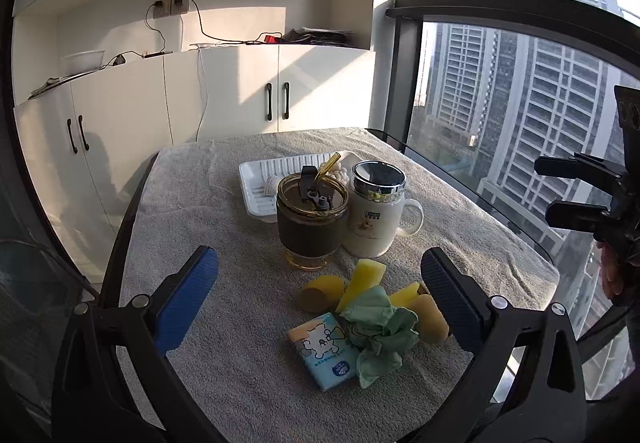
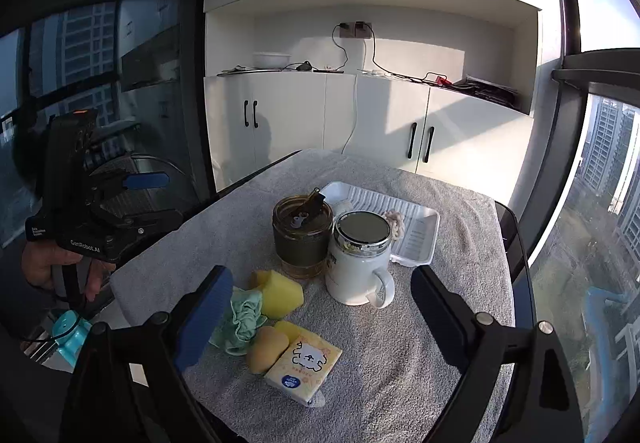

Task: Organize soft objects
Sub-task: 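Move both open grippers back toward the remaining soft items, then grasp the green cloth with the left gripper while the right gripper grasps the tissue pack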

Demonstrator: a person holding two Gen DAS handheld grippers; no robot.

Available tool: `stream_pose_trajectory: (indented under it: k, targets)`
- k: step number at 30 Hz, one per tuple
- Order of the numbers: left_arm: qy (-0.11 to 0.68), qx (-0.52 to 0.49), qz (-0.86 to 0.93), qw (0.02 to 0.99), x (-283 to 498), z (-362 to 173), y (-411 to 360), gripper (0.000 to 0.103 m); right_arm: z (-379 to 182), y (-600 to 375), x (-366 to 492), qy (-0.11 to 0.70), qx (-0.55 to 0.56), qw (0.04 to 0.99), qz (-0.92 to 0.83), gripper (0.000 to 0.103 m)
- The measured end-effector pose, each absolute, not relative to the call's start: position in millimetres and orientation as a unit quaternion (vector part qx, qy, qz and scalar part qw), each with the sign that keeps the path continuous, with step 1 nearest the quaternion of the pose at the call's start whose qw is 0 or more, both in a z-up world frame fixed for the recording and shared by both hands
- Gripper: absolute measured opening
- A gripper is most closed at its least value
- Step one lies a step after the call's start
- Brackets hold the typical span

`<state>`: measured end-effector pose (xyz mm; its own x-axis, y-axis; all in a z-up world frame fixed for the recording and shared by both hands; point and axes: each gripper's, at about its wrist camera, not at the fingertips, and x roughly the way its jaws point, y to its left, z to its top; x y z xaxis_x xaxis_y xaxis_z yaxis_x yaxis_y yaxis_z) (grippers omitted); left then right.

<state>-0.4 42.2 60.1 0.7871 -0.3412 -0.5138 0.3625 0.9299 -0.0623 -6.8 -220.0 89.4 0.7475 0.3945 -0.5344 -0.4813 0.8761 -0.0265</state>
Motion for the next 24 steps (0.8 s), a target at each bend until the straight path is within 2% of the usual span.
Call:
stream_pose_trajectory:
  k: [11, 24]
  targets:
    - [0.323, -0.022, -0.162, 0.932, -12.7, -22.0, 20.8, 0.103, -9.6, -219.3, -19.2, 0.337, -0.016, 0.926, 0.169, 0.093]
    - [0.341, -0.014, -0.187, 0.921, 10.0, -46.9, -10.1, 0.102, -42.7, -208.9, -7.5, 0.354, -0.026, 0.92, 0.166, 0.089]
